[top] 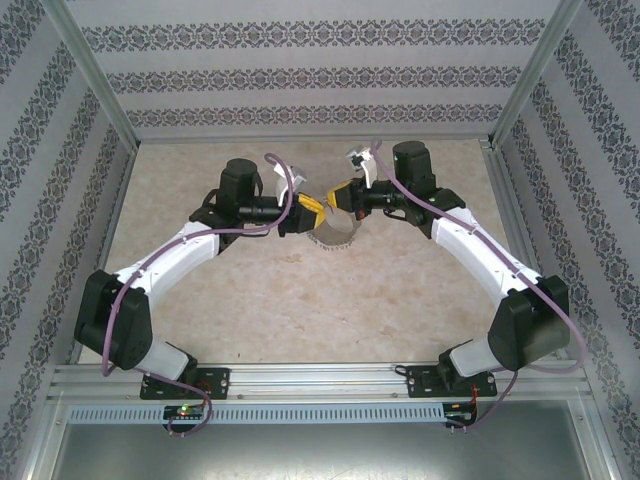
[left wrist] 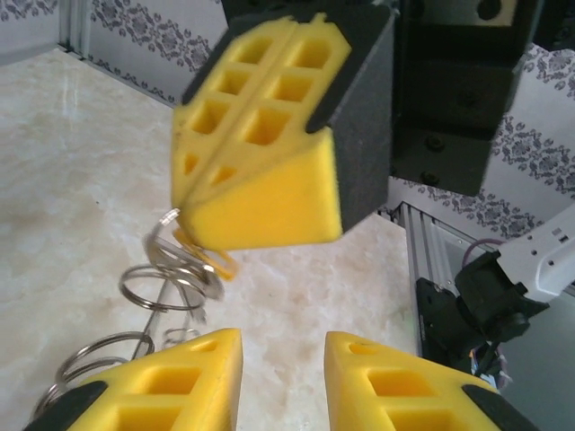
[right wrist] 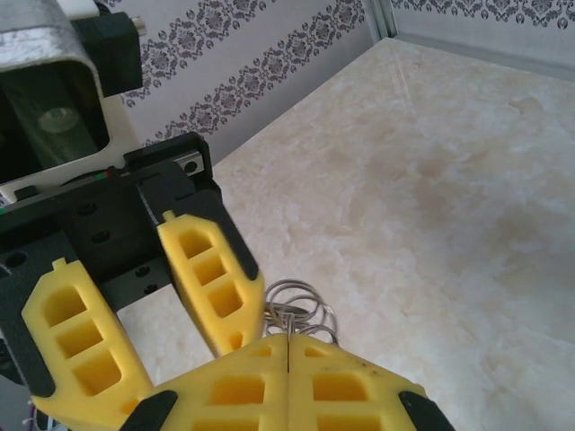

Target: Put the keys on the keyring

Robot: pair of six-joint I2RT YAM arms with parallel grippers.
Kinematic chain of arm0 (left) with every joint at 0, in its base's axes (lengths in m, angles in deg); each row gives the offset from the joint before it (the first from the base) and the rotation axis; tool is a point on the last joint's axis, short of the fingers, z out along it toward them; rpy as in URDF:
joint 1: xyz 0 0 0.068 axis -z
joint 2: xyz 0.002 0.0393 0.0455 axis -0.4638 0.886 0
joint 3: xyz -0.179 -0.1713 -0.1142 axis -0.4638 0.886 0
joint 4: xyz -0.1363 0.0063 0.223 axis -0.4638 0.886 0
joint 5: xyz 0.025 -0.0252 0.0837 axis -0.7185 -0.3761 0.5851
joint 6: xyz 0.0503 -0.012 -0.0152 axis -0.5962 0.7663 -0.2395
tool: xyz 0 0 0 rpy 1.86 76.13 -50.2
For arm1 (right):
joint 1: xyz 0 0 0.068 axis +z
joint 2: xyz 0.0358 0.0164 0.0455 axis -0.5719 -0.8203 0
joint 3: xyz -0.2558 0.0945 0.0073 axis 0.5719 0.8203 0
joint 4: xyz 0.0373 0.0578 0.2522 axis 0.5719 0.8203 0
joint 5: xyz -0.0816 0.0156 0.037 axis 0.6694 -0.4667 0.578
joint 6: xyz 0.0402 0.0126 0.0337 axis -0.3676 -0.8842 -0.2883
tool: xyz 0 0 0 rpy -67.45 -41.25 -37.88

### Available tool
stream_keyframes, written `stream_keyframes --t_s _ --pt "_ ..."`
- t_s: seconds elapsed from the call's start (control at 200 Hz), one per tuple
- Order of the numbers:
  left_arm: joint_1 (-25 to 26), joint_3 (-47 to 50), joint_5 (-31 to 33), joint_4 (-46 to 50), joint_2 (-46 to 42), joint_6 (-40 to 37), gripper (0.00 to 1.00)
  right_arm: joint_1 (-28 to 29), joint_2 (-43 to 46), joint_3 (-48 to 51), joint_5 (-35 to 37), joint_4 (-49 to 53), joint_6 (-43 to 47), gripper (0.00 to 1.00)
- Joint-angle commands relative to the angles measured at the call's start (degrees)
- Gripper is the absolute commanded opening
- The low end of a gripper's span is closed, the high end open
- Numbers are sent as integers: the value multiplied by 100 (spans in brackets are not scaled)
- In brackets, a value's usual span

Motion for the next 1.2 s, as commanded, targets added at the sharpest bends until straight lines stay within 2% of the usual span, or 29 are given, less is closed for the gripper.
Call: stream_keyframes --t_s 0.0,0.33,0.465,0.615,0.879,1.059,1.194 --pt "59 70 253 -507 100 193 32 24 45 -208 -57 -24 15 0" --pt "41 0 969 53 -36 -381 33 3 175 -152 -11 164 149 0" --pt "17 -17 978 405 -232 -630 32 8 133 -187 -11 234 153 0" --pt "32 244 712 290 -421 -441 31 5 100 -180 -28 225 97 0" --pt "41 621 1059 -152 -524 -229 32 10 205 -74 -162 177 86 0" --pt "41 608 1202 -337 -445 -201 32 -24 198 -29 -654 99 150 0" --pt "37 497 1181 -369 -354 -216 32 -124 65 -73 -1353 -82 13 0"
